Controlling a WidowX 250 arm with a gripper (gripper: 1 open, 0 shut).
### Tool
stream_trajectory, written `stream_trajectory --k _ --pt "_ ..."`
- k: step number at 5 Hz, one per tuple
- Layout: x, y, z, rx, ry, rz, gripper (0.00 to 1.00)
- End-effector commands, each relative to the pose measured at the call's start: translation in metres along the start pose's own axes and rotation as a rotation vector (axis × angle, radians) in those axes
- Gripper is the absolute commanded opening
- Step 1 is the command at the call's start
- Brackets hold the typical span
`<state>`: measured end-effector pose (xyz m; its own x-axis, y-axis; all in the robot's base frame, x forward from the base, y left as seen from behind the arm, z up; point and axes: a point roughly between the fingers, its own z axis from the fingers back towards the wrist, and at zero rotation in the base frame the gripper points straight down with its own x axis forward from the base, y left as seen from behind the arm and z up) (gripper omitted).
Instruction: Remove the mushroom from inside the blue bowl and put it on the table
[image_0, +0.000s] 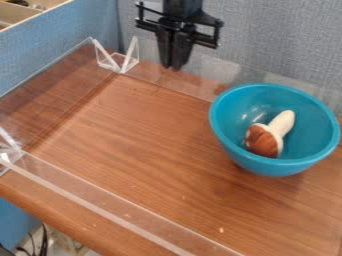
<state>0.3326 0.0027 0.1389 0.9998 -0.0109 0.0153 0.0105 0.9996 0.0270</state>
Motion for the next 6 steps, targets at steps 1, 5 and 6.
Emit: stream_trajectory --k 1,5,6 --pt "0.009 -0.021 0.005 -0.006 -0.043 -0.034 1.0" --pt "0.044 -0.107 -0.068 -0.035 0.021 -0.168 1.0" --pt "0.046 -0.108 -0.078 -0.03 0.04 -0.171 0.0"
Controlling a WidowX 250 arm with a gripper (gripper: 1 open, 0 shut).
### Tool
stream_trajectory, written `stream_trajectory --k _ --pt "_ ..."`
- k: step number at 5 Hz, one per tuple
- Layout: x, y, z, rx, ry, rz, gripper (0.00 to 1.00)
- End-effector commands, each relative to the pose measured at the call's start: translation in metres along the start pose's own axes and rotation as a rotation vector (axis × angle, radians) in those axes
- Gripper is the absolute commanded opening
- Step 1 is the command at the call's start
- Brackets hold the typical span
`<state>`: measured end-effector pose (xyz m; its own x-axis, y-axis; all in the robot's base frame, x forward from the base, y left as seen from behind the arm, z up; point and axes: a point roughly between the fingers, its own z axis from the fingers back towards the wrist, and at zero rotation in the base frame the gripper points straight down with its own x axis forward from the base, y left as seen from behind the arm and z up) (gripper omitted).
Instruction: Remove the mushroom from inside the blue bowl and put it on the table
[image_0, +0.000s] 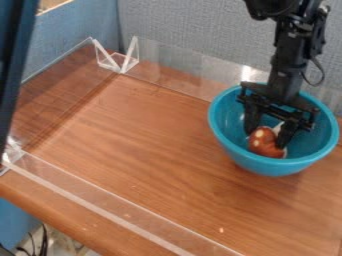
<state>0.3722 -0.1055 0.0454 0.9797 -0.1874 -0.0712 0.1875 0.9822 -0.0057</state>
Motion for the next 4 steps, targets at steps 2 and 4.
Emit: stream_trajectory --k 2,4 --pt "0.001 0.007 0.022 -0.003 -0.056 -0.006 0.0" --pt "-0.005 0.012 0.037 -0.01 -0.08 -0.015 0.0"
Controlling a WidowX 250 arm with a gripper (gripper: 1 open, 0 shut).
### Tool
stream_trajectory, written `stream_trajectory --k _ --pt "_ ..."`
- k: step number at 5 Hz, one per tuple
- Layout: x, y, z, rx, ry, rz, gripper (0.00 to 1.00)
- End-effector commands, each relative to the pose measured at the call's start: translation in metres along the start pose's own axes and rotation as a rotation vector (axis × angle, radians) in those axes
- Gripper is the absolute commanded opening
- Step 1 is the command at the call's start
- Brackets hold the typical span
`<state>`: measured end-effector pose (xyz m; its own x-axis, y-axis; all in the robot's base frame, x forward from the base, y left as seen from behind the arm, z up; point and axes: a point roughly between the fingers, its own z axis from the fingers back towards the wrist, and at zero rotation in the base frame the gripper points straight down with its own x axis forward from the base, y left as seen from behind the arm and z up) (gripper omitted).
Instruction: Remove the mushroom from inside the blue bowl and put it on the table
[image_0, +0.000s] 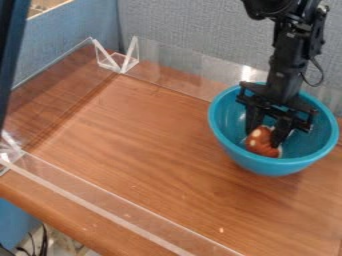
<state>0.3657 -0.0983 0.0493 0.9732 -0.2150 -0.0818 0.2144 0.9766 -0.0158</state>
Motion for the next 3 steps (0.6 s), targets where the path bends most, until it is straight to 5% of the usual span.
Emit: stream_trajectory --k 1,3 --pt "-0.001 0.009 0.042 -0.004 -0.105 0.01 0.0" --pt "-0.007 0.014 0.056 -0.01 -0.126 0.004 0.0"
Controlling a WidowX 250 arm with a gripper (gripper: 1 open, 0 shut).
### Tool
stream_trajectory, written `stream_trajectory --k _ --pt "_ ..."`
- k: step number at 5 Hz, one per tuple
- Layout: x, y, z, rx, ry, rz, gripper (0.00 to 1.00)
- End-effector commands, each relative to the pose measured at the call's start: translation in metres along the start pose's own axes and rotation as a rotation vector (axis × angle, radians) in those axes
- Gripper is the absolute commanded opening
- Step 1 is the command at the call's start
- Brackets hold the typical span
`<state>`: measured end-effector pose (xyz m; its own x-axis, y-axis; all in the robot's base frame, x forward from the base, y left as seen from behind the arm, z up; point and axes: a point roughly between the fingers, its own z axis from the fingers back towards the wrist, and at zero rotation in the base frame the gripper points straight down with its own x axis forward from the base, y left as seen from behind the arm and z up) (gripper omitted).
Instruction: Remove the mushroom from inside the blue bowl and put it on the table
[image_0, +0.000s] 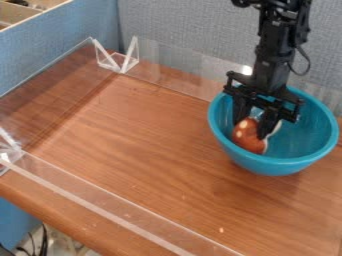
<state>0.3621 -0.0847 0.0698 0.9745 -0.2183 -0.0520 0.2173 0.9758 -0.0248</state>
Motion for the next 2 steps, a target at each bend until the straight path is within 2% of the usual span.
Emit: stream_trajectory --k 1,2 --pt "-0.0021 0.0056 0.0441 -0.004 -0.11 0.008 0.0" --pt "-0.0052 0.0093 0.0498 -0.005 -0.119 0.009 0.0"
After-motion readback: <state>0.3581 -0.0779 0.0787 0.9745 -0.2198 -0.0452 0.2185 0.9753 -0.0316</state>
